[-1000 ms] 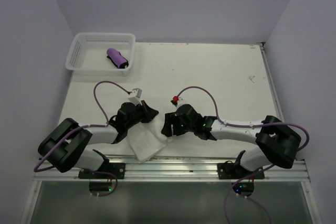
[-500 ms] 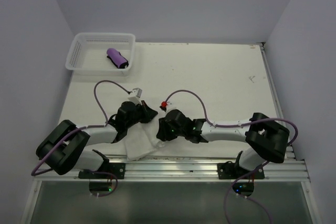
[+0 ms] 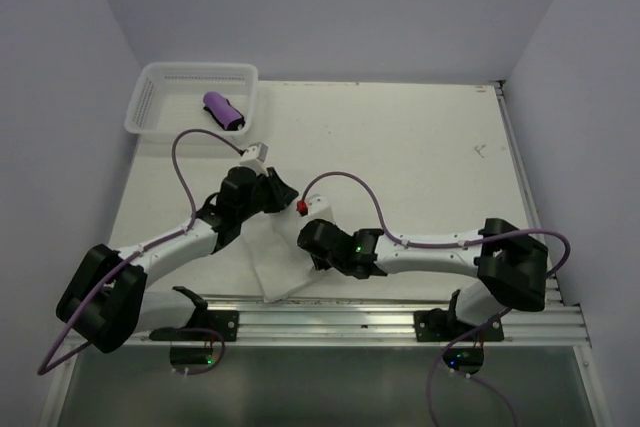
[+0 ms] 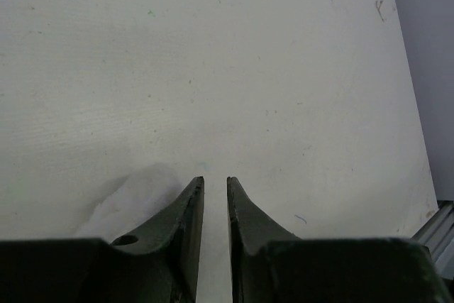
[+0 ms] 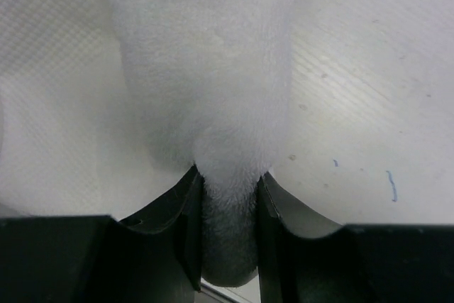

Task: Roll the towels
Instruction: Roll the towel

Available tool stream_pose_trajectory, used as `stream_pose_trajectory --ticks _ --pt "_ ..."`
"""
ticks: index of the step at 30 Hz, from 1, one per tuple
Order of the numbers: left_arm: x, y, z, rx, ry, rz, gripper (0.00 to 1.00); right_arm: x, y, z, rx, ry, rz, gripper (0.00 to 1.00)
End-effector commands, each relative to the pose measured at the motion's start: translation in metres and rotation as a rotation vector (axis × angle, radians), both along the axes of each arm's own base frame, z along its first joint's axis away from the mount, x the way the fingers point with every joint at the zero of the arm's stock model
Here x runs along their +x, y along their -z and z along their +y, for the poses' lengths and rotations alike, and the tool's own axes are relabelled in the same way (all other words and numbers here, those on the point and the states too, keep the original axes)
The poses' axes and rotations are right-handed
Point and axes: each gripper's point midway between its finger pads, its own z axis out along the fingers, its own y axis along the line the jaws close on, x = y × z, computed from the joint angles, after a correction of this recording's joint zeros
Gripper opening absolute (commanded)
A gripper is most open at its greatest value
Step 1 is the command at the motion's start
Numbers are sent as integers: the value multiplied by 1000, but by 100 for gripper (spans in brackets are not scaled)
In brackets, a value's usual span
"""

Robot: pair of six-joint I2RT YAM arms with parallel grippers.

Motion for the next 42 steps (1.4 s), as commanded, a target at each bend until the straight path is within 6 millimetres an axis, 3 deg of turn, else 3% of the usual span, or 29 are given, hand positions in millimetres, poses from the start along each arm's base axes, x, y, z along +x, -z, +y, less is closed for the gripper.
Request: stream_pose_trajectory --ticks 1,5,7,18,27,42 --pt "9 -28 2 14 -1 -49 23 16 -2 -51 -295 62 -176 12" --pt "9 -37 -4 -13 16 -54 24 23 -19 -52 -434 66 -294 12" --pt "10 -39 -5 -24 19 -56 24 25 -17 -61 -551 61 -339 12" --pt "10 -50 -19 -75 75 -66 21 30 -27 -60 -978 -11 -537 17" --pt "7 -62 -43 -160 178 -75 18 20 -23 -46 -1038 -73 -574 21" --pt "-17 -37 -86 -172 287 -62 15 4 3 -40 -1008 -125 -506 25"
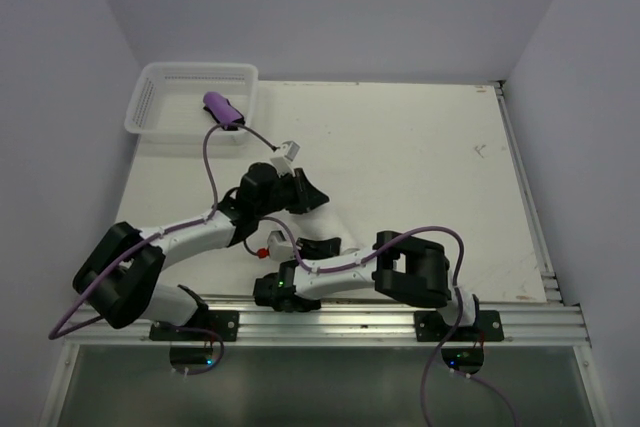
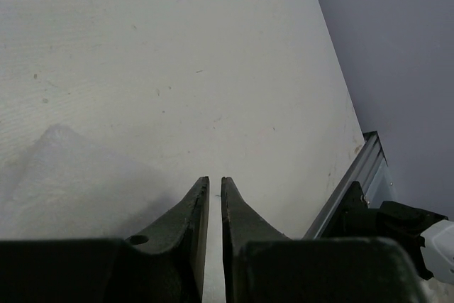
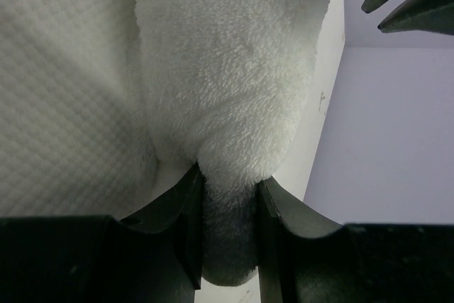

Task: Roll the towels
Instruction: Roll the towel

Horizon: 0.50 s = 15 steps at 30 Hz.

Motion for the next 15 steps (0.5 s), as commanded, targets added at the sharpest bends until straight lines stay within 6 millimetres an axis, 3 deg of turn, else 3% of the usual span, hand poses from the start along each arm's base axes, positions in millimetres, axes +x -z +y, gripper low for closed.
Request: stream_pose_trajectory --ticks 1,15 --pt "2 -4 -12 -28 17 -49 15 -10 14 0 -5 -1 60 25" --pt "-18 72 4 42 -18 90 13 -13 14 6 94 8 81 41"
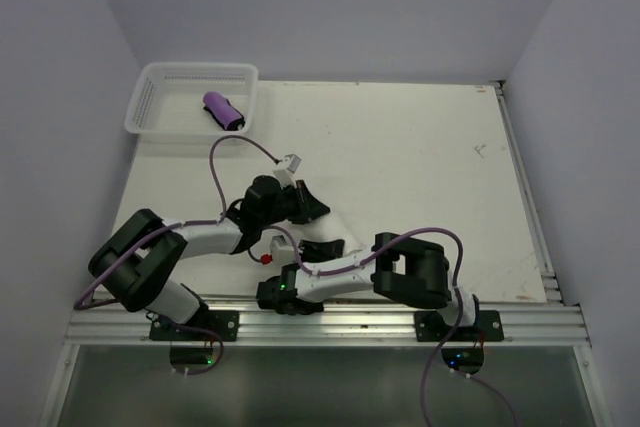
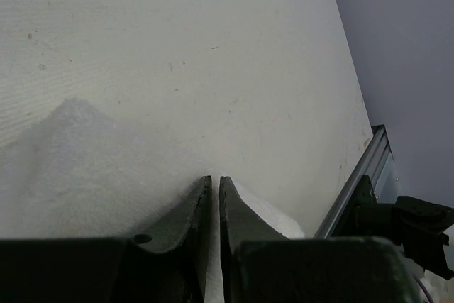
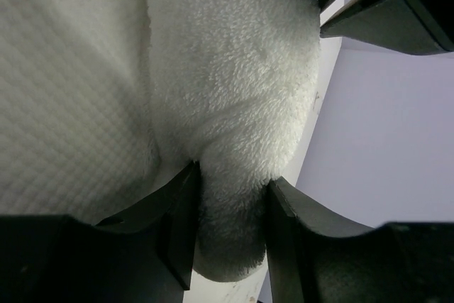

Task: Roll the towels
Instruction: Roll the towel

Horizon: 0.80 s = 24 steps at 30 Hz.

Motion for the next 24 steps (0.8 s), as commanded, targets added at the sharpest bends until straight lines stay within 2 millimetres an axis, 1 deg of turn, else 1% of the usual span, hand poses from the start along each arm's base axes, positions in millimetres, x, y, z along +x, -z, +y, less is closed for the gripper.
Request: stream_pose_trajectory --ticks 1,6,11,14,15,19,24 --pt "-7 37 10 57 -30 58 13 -8 5 12 157 33 46 42" --pt "-10 48 12 69 -32 79 13 -8 -8 13 251 44 32 47" --pt "-13 61 19 90 -51 98 12 -7 -18 10 326 52 28 49" --pt "-16 69 21 103 -52 111 11 -8 -20 8 349 58 23 49" --pt "-17 71 22 106 -53 114 11 -7 -25 8 370 60 19 50" --pt "-17 80 26 122 -73 129 11 -8 -33 5 415 61 13 52" --pt "-15 83 25 116 -82 135 10 -7 -46 4 501 60 -3 56"
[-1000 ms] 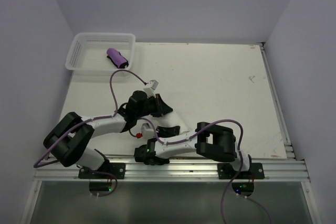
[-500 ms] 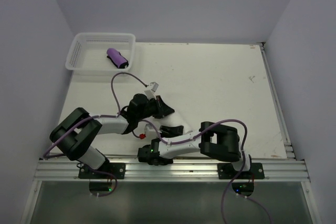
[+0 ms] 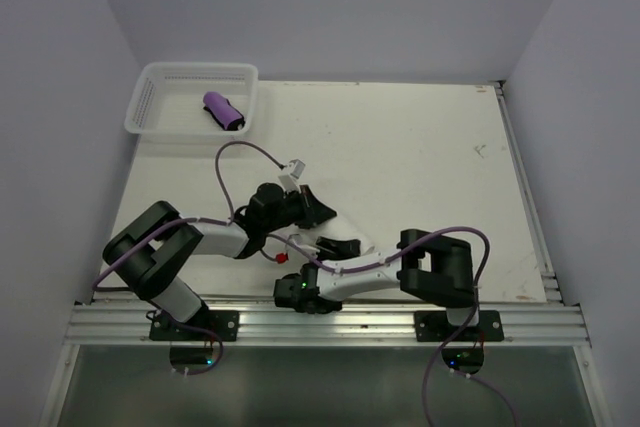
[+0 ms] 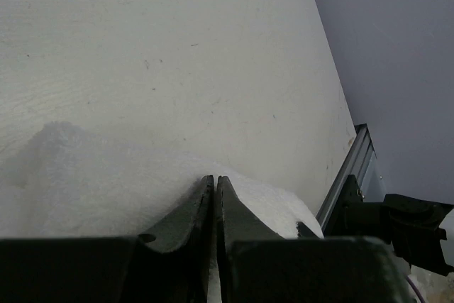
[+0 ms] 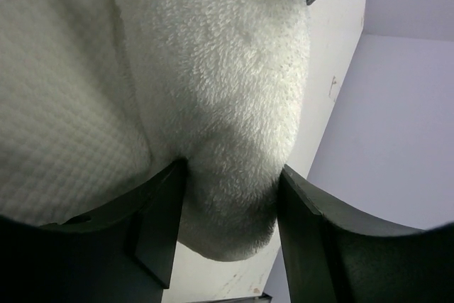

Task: Roll the towels
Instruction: Roll the towel

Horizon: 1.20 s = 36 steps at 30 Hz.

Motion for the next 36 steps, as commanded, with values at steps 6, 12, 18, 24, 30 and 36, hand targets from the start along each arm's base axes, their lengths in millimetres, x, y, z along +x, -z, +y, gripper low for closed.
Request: stream_pose_trajectory --ticks 6,12,18,24,30,36 --pt "-11 75 38 187 -83 152 9 2 -59 28 535 48 -82 59" --pt "-10 73 37 189 -82 144 8 5 -64 18 519 56 -110 59" --pt "-10 76 39 202 -85 149 8 -1 -80 21 685 49 -58 59" --pt "-15 82 44 211 -89 158 7 4 -94 14 948 65 77 60" --pt "-17 81 45 210 -87 151 5 19 -95 -4 1245 119 260 64" --pt "-20 83 45 213 -74 155 5 23 -66 -15 1334 200 429 74"
